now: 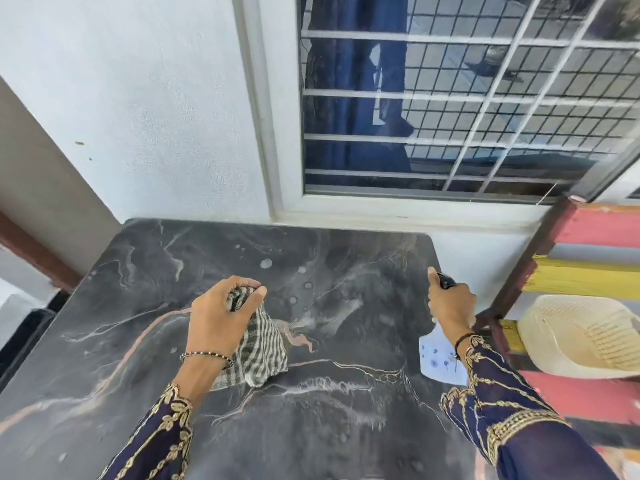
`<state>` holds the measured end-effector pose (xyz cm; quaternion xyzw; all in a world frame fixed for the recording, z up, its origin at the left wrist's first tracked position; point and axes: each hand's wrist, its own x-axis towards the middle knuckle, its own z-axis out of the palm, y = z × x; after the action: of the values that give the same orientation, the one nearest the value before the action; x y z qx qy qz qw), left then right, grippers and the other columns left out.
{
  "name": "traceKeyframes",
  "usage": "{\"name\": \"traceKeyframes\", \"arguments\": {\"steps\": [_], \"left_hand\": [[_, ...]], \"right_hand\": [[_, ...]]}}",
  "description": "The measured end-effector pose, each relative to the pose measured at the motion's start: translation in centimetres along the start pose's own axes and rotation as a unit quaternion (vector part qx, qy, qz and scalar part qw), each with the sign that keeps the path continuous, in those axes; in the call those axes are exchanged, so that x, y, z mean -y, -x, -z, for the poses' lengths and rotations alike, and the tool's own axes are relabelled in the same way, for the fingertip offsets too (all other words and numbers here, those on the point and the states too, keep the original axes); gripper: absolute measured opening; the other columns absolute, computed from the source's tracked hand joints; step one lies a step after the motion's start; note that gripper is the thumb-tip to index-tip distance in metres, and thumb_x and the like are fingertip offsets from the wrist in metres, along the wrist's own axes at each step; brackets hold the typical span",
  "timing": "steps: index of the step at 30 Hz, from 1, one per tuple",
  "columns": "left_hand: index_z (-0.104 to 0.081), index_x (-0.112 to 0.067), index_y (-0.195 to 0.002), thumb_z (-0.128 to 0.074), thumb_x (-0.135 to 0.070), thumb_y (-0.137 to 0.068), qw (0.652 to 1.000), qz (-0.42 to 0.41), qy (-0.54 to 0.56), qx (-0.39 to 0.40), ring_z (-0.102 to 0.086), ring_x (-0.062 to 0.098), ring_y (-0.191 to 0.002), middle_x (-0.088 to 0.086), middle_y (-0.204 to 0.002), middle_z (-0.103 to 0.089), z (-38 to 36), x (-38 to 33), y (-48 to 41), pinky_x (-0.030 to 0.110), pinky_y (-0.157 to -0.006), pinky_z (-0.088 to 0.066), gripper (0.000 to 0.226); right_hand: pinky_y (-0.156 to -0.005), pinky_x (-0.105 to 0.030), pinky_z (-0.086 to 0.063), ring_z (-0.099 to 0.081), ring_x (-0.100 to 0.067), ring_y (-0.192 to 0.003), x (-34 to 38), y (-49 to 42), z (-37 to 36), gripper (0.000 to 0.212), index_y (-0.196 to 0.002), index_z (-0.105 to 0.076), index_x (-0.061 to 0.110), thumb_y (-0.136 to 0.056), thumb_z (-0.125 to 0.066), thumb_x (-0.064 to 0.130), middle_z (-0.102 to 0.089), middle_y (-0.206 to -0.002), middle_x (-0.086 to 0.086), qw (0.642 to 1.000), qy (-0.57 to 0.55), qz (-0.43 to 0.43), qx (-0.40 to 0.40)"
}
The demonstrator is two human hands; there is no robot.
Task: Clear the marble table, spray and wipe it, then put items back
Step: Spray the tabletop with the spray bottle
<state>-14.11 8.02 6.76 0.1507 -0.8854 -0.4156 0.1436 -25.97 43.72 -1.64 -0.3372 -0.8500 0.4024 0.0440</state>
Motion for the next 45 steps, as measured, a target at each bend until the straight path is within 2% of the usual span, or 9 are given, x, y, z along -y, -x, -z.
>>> {"name": "traceKeyframes", "arguments": {"steps": [6,12,17,21,29,33,37,41,45], "left_hand": [[-0.069,-0.037,-0.083,-0.071,-0.042,-0.082,1.000,-0.002,-0.001,-0.006,-0.062,-0.010,-0.076,-0.020,-0.079,-0.071,2.9,1.1,4.3,0.010,-0.064,-0.040,0.006],[-0.070,-0.033,-0.085,-0.071,-0.037,-0.082,0.999,-0.017,-0.013,-0.026,-0.059,-0.013,-0.080,-0.022,-0.085,-0.067,5.6,2.6,10.0,0.002,-0.069,-0.039,0.004],[-0.071,-0.030,-0.089,-0.069,-0.040,-0.083,0.999,-0.028,-0.022,-0.036,-0.059,0.005,-0.077,-0.018,-0.095,-0.069,7.9,3.9,14.1,0.020,-0.074,-0.042,0.012],[-0.071,-0.030,-0.089,-0.069,-0.045,-0.082,0.998,-0.023,-0.028,-0.059,-0.056,0.007,-0.066,-0.014,-0.082,-0.069,9.5,4.4,16.5,0.019,-0.068,-0.042,0.017],[-0.071,-0.027,-0.091,-0.069,-0.042,-0.083,0.994,0.014,-0.015,-0.105,-0.057,0.007,-0.072,-0.009,-0.076,-0.066,11.4,6.0,20.5,0.022,-0.071,-0.042,0.017],[-0.071,-0.027,-0.090,-0.068,-0.041,-0.084,0.992,0.025,-0.020,-0.119,-0.059,0.006,-0.073,-0.011,-0.076,-0.067,12.4,6.6,22.0,0.021,-0.071,-0.042,0.015],[-0.072,-0.026,-0.089,-0.070,-0.037,-0.083,0.990,0.042,-0.010,-0.137,-0.062,0.004,-0.080,-0.011,-0.084,-0.071,13.4,7.5,23.4,0.017,-0.076,-0.043,0.013],[-0.072,-0.027,-0.088,-0.070,-0.039,-0.082,0.985,0.066,-0.007,-0.156,-0.055,-0.008,-0.082,-0.023,-0.089,-0.065,14.1,8.5,24.5,-0.005,-0.072,-0.033,0.014],[-0.072,-0.027,-0.088,-0.070,-0.040,-0.082,0.984,0.078,-0.003,-0.162,-0.065,0.005,-0.084,-0.012,-0.088,-0.072,14.7,9.2,24.7,0.020,-0.079,-0.047,0.014]], "right_hand": [[-0.051,-0.040,-0.063,-0.070,-0.021,-0.043,-5.0,3.9,2.4,0.067,-0.077,-0.071,0.005,-0.083,-0.065,0.071,-0.071,-0.053,-0.002,0.998,-0.048,-0.014,0.035],[-0.071,-0.047,-0.063,-0.074,-0.037,-0.075,-10.2,10.7,5.5,0.074,-0.086,-0.067,0.002,-0.085,-0.057,0.075,-0.075,-0.084,-0.018,0.999,0.046,0.001,0.014],[-0.044,-0.035,-0.060,-0.066,-0.016,-0.037,-14.4,15.3,7.4,0.069,-0.078,-0.072,0.008,-0.080,-0.061,0.076,-0.071,-0.051,-0.001,0.999,0.008,-0.016,0.029],[-0.061,-0.043,-0.064,-0.072,-0.028,-0.056,-16.4,18.9,8.4,0.071,-0.078,-0.068,0.012,-0.078,-0.056,0.082,-0.074,-0.076,-0.011,0.996,0.069,0.010,0.051],[-0.042,-0.028,-0.052,-0.064,-0.022,-0.039,-15.8,25.4,6.7,0.076,-0.090,-0.069,-0.001,-0.078,-0.068,0.075,-0.075,-0.063,-0.006,0.977,0.039,0.058,0.200],[-0.060,-0.043,-0.062,-0.074,-0.035,-0.071,-14.3,28.4,4.7,0.077,-0.096,-0.065,0.000,-0.080,-0.064,0.075,-0.072,-0.089,-0.020,0.967,0.090,0.105,0.213],[-0.040,-0.028,-0.051,-0.061,-0.017,-0.037,-12.6,30.4,3.0,0.073,-0.081,-0.067,0.003,-0.076,-0.068,0.076,-0.074,-0.059,-0.006,0.960,0.043,0.117,0.253],[-0.052,-0.033,-0.057,-0.069,-0.020,-0.046,-10.9,31.9,1.5,0.074,-0.078,-0.068,0.008,-0.076,-0.061,0.082,-0.076,-0.060,-0.002,0.942,0.055,0.159,0.289],[-0.043,-0.028,-0.050,-0.069,-0.021,-0.045,-8.9,32.7,-0.5,0.076,-0.089,-0.068,0.003,-0.077,-0.064,0.078,-0.077,-0.067,-0.006,0.931,0.053,0.173,0.317]]}}
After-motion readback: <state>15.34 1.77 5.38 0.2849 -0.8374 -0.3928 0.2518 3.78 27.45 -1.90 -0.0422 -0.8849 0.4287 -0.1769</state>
